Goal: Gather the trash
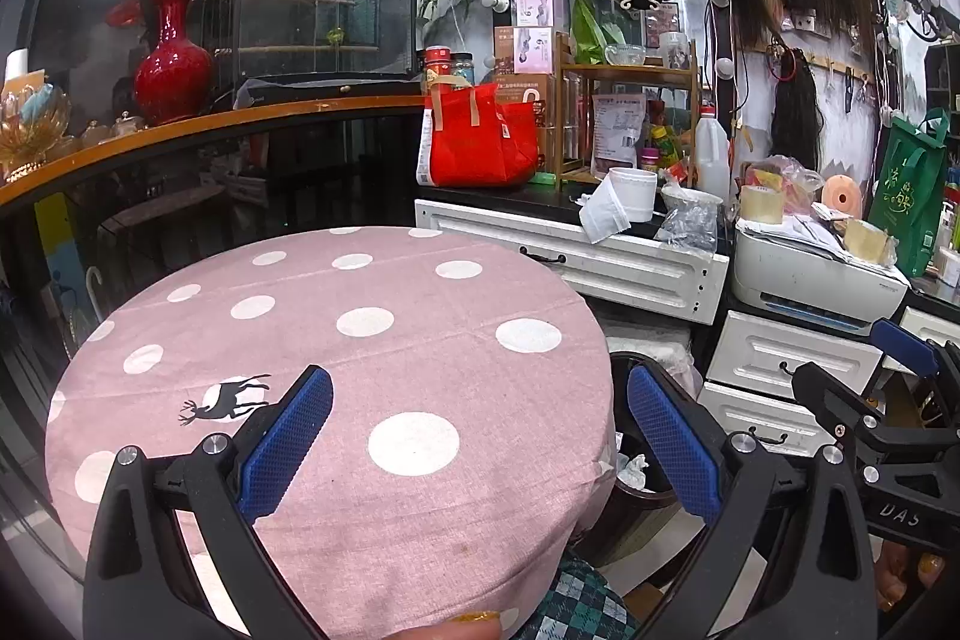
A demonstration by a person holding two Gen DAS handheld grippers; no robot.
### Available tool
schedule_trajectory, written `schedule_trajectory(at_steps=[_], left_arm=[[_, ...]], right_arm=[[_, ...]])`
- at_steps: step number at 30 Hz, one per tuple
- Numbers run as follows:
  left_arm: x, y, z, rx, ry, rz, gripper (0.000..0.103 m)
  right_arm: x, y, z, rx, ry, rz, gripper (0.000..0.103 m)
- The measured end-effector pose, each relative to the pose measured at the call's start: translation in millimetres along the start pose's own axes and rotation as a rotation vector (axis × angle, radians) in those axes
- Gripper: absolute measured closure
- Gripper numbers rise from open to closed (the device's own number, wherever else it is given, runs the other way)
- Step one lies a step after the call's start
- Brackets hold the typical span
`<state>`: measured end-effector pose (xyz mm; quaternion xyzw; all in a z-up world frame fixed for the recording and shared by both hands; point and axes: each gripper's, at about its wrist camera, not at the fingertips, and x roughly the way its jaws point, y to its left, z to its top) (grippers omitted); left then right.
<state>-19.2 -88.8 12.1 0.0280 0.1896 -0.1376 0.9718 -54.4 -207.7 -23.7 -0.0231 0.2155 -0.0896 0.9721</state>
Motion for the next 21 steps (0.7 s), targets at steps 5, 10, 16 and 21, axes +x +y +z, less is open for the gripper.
schedule_trajectory(at_steps=[5, 10, 16, 21], left_arm=[[0.2, -0.2, -0.4, 0.000, 0.002, 0.000, 0.006], [0.6, -1.6, -1.7, 0.000, 0.005, -0.003, 0.006], [1.0, -1.6, -1.8, -0.001, 0.005, -0.004, 0.006], [1.6, -2.8, -3.1, -0.001, 0.008, -0.007, 0.006]], right_arm=[[-0.2, 0.4, -0.1, 0.001, 0.001, -0.001, 0.006], [-0.1, 0.4, -0.1, 0.001, 0.002, 0.000, 0.006], [0.2, 0.5, -0.3, 0.000, 0.002, 0.001, 0.006], [0.4, 0.4, -0.2, 0.001, 0.003, 0.001, 0.006]])
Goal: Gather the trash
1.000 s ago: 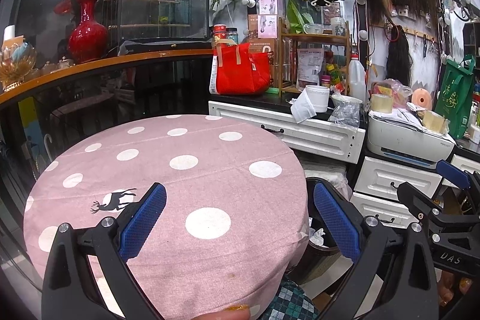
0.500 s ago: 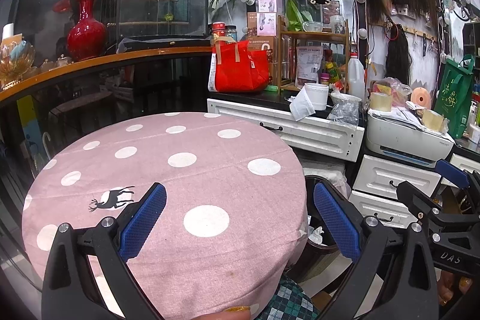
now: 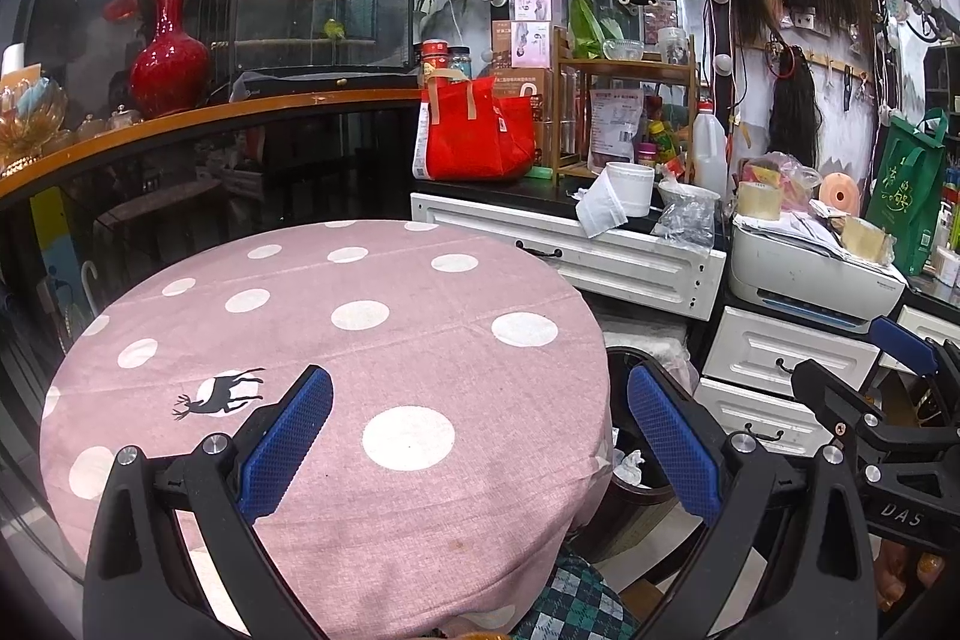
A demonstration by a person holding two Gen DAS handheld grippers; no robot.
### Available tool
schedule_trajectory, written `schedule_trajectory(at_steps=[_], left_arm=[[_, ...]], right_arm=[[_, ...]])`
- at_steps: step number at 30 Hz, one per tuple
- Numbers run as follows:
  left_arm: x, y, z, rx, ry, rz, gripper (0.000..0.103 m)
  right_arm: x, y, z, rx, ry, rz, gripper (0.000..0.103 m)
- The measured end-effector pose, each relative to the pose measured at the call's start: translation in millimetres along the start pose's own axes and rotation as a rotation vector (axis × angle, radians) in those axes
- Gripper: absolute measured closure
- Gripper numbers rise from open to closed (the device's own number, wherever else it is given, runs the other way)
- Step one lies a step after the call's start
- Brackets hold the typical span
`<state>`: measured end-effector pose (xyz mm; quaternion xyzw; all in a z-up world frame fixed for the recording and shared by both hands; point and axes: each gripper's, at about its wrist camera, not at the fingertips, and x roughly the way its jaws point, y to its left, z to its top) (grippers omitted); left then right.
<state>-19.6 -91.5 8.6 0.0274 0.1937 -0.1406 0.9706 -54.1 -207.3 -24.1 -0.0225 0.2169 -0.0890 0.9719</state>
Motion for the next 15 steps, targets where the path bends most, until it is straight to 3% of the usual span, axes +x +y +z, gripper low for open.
schedule_trajectory(at_steps=[15], left_arm=[[1.4, -3.2, -4.6, 0.002, 0.019, -0.010, 0.006]], right_arm=[[2.4, -1.8, -3.9, 0.000, 0.003, 0.004, 0.006]])
